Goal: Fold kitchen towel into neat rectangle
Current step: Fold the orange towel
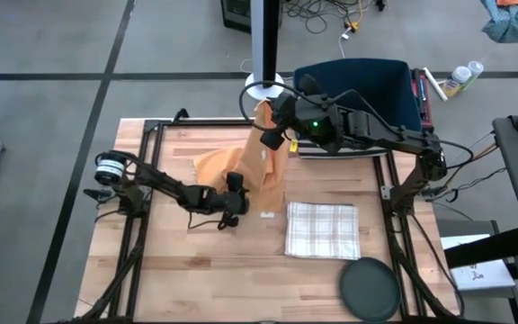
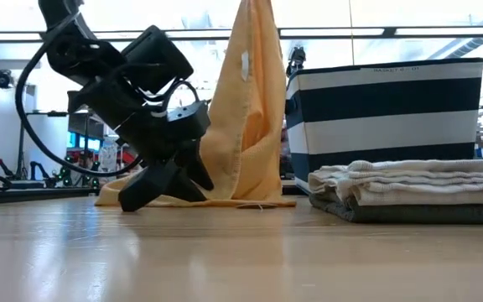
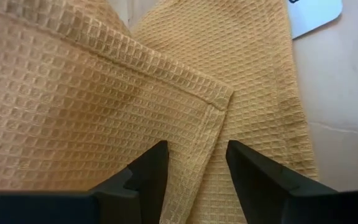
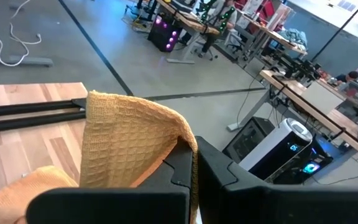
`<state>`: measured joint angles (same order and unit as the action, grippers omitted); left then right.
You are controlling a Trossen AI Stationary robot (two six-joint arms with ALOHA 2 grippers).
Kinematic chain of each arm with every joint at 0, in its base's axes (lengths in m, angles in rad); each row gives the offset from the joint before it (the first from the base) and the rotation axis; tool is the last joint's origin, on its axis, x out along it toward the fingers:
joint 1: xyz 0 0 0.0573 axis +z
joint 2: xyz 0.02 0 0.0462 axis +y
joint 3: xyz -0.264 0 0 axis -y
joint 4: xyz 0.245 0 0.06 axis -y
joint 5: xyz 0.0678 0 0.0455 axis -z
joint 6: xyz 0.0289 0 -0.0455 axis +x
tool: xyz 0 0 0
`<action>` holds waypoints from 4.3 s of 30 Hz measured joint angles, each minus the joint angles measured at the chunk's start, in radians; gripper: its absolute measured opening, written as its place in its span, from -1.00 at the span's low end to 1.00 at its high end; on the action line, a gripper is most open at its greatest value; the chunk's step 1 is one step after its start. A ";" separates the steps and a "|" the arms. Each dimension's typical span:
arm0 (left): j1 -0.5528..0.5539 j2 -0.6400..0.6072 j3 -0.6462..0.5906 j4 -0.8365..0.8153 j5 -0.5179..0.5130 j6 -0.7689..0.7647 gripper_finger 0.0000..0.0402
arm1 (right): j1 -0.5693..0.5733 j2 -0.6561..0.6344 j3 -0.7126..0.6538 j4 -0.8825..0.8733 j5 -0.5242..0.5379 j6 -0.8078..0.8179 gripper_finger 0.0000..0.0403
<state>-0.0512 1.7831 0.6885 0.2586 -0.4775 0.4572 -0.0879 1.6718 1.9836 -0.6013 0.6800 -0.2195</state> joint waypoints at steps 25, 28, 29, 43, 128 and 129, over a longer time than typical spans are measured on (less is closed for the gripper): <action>0.057 -0.337 0.027 -0.251 0.036 -0.140 -0.99 | 0.000 0.000 0.012 -0.065 0.000 -0.016 -1.00; 0.056 -0.463 0.028 -0.315 0.032 -0.151 -0.99 | 0.000 0.000 0.016 -0.083 0.000 -0.024 -1.00; 0.056 -0.501 0.028 -0.343 0.032 -0.145 -0.99 | 0.000 0.000 0.016 -0.081 0.000 -0.028 -1.00; 0.056 -0.766 0.035 -0.281 0.014 -0.153 -1.00 | 0.000 0.000 0.018 -0.071 -0.001 -0.094 -1.00; 0.061 -1.080 0.871 -0.850 0.898 -0.391 -1.00 | 0.334 -0.015 0.360 -0.165 -0.692 -0.015 -1.00; 0.061 -1.084 0.857 -0.795 0.919 -0.392 -1.00 | 0.353 -0.017 0.366 -0.149 -0.676 -0.039 -1.00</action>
<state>0.0101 0.6996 1.5455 -0.5365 0.4411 0.0652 0.2653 1.6546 2.3492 -0.7507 0.0040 -0.2584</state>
